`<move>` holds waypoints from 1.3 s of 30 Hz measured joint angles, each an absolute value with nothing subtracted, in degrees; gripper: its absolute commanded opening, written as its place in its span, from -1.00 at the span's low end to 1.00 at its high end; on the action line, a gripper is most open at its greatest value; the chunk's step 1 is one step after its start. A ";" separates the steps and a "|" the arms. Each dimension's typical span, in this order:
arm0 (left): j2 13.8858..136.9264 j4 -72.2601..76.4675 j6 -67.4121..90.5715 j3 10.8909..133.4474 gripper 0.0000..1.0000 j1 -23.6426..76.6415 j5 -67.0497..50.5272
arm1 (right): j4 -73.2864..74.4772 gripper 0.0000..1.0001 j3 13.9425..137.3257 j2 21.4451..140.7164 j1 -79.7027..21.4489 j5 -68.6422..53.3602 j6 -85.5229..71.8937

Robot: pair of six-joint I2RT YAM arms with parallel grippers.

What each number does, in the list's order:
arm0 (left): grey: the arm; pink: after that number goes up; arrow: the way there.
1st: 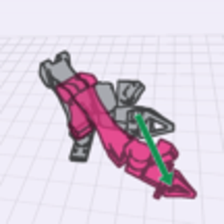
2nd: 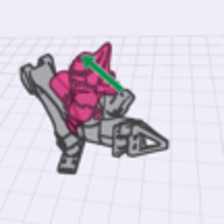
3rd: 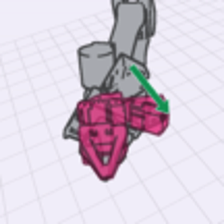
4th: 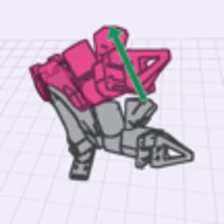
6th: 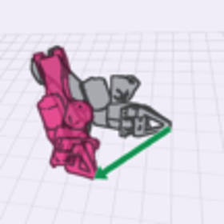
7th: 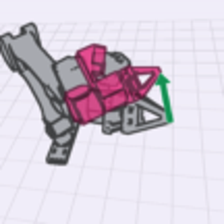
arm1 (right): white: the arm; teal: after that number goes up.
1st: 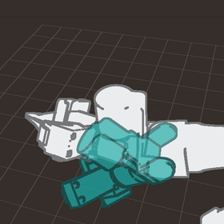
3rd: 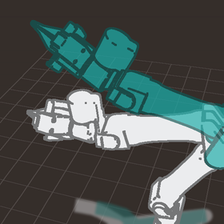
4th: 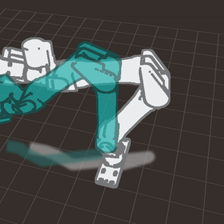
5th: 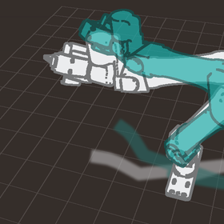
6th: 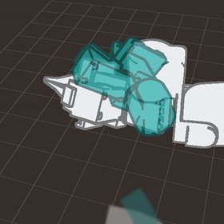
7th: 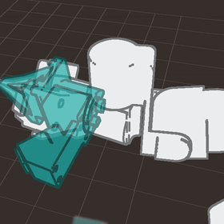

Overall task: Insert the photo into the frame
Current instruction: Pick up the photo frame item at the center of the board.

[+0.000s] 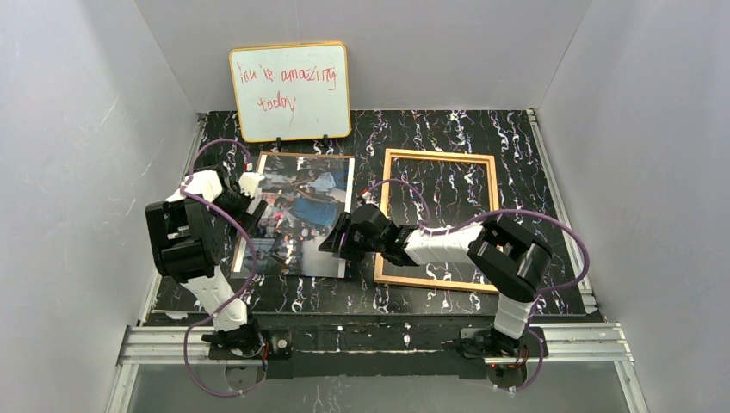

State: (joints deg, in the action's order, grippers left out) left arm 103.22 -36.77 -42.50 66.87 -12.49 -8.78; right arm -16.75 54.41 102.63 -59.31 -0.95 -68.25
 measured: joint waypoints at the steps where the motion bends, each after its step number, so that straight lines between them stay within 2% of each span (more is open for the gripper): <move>1: 103.22 -36.80 -42.57 66.87 0.83 -12.47 -8.78 | -17.12 0.17 54.41 102.63 -59.16 -0.43 -68.64; 20: 103.68 -38.41 -43.03 67.26 0.77 -11.75 -8.78 | -26.24 -0.20 53.10 108.53 -52.69 -1.58 -77.69; 22: 103.74 -38.48 -43.05 67.35 0.77 -11.75 -8.78 | -27.51 -0.38 54.02 110.10 -52.40 -3.09 -77.89; 24: 103.79 -38.54 -43.05 67.40 0.77 -11.70 -8.75 | -28.01 -0.71 54.08 110.52 -52.18 -4.19 -77.95; 27: 103.81 -38.65 -43.07 67.46 0.78 -11.64 -8.73 | -29.12 -0.94 54.08 110.48 -52.07 -5.04 -78.06; 31: 104.07 -39.66 -43.07 68.16 0.96 -11.62 -8.54 | -28.73 -0.97 53.89 109.58 -52.05 -5.08 -77.38; 35: 105.21 -43.29 -42.52 71.22 0.96 -11.51 -8.34 | -25.15 -0.97 53.91 105.95 -51.57 -4.78 -74.22; 39: 105.78 -48.80 -41.47 80.09 0.96 -11.25 -10.15 | -16.14 -0.97 54.04 97.03 -49.84 -3.90 -68.42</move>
